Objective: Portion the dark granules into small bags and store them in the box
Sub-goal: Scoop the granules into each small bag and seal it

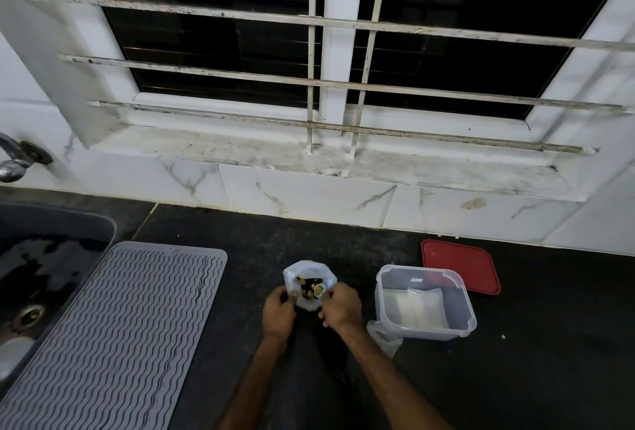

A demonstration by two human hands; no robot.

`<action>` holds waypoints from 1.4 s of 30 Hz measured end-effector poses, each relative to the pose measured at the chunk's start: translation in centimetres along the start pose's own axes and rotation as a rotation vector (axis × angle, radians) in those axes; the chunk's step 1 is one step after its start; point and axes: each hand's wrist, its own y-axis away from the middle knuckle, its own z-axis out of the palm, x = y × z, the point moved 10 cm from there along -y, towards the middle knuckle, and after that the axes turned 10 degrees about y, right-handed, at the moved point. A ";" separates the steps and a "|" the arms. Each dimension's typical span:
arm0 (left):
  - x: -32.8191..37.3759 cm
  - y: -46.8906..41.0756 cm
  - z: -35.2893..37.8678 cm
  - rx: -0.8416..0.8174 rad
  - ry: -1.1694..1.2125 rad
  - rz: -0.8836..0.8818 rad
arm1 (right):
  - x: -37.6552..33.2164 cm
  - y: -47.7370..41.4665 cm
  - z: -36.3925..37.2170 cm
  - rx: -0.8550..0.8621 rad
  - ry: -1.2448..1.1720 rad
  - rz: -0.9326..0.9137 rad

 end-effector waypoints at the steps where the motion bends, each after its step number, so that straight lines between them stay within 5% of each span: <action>1: -0.6 -0.3 -0.2 0.017 0.014 -0.008 | -0.3 0.0 0.1 0.017 0.049 -0.016; 8: -1.3 -0.4 0.3 0.044 0.129 -0.037 | -0.5 -0.8 2.3 -0.002 0.125 -0.045; 17: -1.1 0.0 0.2 0.029 0.196 -0.057 | 1.8 -0.4 2.7 -0.164 -0.219 0.138; 42: -1.1 -0.2 -1.1 0.029 0.192 -0.047 | 1.2 1.6 2.1 -0.267 -0.422 0.164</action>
